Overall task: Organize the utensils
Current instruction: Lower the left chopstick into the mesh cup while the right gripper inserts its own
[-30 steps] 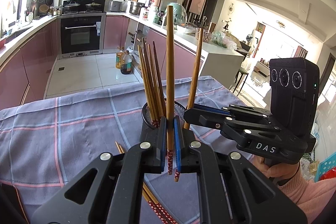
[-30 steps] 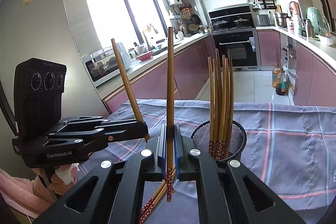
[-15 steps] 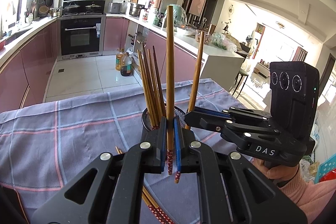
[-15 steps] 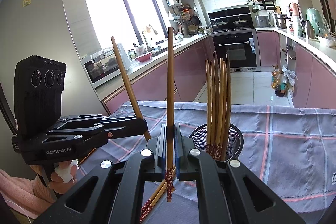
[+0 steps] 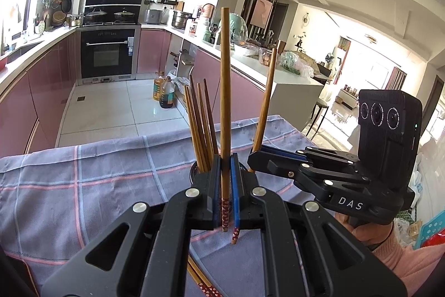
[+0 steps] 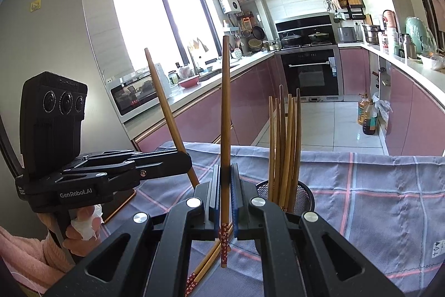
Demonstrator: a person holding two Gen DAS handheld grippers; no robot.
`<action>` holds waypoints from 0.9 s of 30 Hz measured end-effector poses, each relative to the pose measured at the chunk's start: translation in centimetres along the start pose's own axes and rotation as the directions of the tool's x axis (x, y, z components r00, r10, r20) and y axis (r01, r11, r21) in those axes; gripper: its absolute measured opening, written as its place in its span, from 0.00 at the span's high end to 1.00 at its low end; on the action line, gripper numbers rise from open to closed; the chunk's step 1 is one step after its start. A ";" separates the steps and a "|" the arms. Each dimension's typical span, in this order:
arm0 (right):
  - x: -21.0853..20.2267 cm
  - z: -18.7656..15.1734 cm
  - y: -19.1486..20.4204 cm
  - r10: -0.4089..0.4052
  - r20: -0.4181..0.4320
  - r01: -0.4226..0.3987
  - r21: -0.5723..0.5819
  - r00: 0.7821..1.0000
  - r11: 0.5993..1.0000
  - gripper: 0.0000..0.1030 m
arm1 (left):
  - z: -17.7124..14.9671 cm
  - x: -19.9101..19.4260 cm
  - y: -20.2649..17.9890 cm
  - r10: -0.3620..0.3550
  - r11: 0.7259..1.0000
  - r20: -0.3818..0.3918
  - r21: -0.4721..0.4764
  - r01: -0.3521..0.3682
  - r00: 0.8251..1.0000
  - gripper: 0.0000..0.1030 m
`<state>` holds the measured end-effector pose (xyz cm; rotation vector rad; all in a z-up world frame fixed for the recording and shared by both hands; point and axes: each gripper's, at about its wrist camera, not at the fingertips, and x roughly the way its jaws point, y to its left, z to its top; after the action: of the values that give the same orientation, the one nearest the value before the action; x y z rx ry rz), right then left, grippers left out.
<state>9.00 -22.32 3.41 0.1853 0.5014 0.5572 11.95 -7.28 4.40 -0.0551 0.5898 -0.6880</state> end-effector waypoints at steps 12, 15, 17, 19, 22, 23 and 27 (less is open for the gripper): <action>-0.2 1.6 -0.7 -0.021 0.032 0.021 -0.024 0.999 0.999 0.95 | 1.9 0.3 -0.2 -0.004 1.000 0.039 0.004 0.004 0.999 0.93; -0.1 2.2 -1.1 -0.033 0.044 0.034 -0.026 0.998 0.999 0.95 | 2.5 0.3 -0.3 0.001 1.000 0.054 0.007 -0.001 0.999 0.93; -0.1 2.6 -1.3 -0.044 0.053 0.045 -0.025 0.998 0.999 0.95 | 2.8 0.3 -0.3 0.002 1.000 0.065 0.009 -0.002 0.998 0.93; 0.1 2.9 -1.7 -0.055 0.060 0.056 -0.022 0.997 0.998 0.95 | 2.9 0.6 -0.2 0.007 1.000 0.067 0.009 -0.008 0.998 0.93; 0.4 3.2 -2.1 -0.076 0.066 0.078 -0.021 0.995 0.997 0.95 | 3.0 1.3 -0.1 0.018 1.000 0.057 0.007 -0.019 0.998 0.93; 0.5 3.1 -2.3 -0.084 0.066 0.086 -0.020 0.994 0.996 0.95 | 3.2 1.7 -0.2 0.023 1.000 0.051 0.008 -0.023 0.998 0.93; 1.3 3.1 -3.0 -0.099 0.061 0.100 -0.006 0.993 0.995 0.95 | 2.9 2.7 0.2 0.042 0.999 0.020 0.007 -0.042 0.999 0.93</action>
<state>12.88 -24.27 4.69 0.1675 0.4465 0.4550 15.24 -9.20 5.40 -0.0427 0.5681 -0.6482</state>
